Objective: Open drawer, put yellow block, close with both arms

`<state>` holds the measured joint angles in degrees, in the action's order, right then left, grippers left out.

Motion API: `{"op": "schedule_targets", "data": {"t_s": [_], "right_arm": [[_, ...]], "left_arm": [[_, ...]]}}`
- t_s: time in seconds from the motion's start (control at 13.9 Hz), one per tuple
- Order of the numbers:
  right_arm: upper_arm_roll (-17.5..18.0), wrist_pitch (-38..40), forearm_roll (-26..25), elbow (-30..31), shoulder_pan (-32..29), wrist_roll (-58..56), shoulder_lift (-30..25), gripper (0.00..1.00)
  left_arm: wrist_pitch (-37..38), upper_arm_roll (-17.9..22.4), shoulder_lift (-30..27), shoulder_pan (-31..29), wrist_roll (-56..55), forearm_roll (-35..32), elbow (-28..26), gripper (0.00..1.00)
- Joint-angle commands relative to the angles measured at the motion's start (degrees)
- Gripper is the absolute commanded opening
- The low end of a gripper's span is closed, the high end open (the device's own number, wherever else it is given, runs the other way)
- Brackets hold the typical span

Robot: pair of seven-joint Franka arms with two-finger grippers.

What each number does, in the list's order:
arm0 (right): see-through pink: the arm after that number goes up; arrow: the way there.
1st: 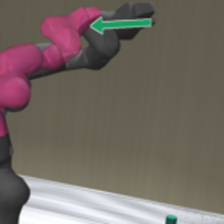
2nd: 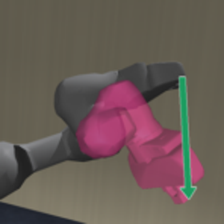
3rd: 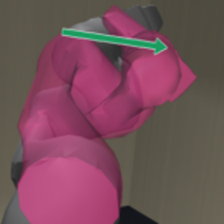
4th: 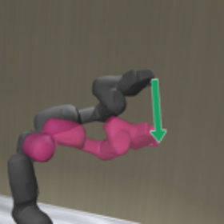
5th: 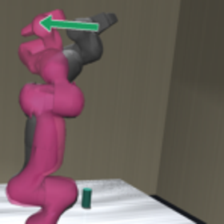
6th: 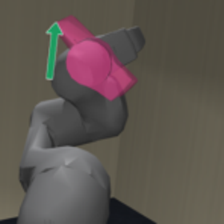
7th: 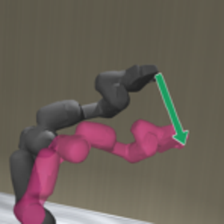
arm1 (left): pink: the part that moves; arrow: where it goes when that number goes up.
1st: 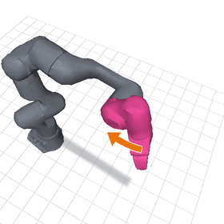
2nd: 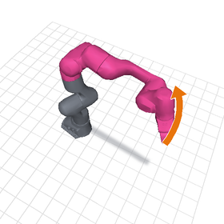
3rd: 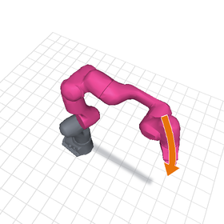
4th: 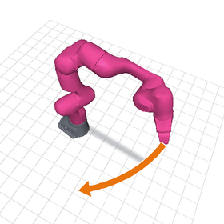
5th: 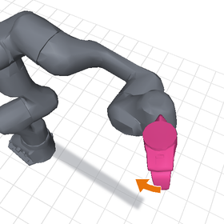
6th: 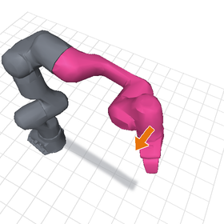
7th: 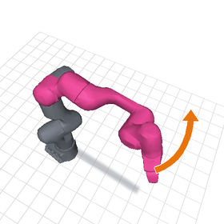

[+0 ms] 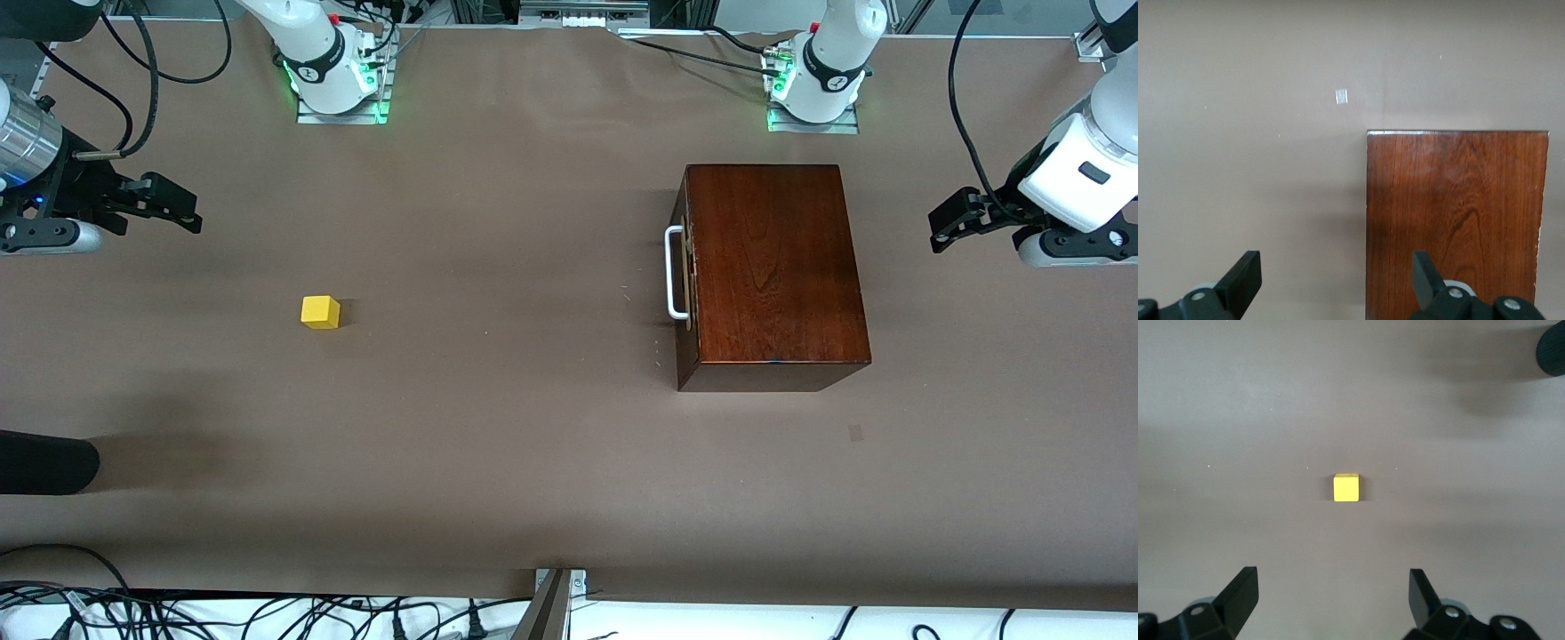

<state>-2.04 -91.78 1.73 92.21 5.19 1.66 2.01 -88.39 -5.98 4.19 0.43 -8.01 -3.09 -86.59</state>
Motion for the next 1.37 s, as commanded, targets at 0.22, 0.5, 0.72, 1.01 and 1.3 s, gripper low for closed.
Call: {"op": "schedule_targets", "data": {"t_s": [0.22,0.5,0.72,1.01,1.3], "right_arm": [[0.54,-0.41,-0.41,0.69,-0.79,-0.69,-0.60,1.00],[0.46,-1.03,-0.41,1.04,-0.79,-0.69,-0.69,1.00],[0.54,-1.12,-0.41,1.13,-0.79,-0.60,-0.69,1.00],[0.54,-2.26,-0.41,2.62,-0.71,-0.60,-1.30,1.00],[0.54,-4.19,-0.41,4.72,-0.71,-0.60,-1.83,1.00]], "left_arm": [[4.80,-1.04,0.38,0.80,0.27,1.14,0.99,1.00],[5.15,-3.06,2.31,1.06,0.88,1.24,0.99,1.00],[4.98,-6.92,5.46,3.77,-0.33,1.42,0.99,1.00],[1.46,-7.29,12.84,14.39,-13.84,0.80,5.91,1.00],[-9.16,-7.20,19.00,22.58,-27.83,-0.95,5.38,1.00]]}}
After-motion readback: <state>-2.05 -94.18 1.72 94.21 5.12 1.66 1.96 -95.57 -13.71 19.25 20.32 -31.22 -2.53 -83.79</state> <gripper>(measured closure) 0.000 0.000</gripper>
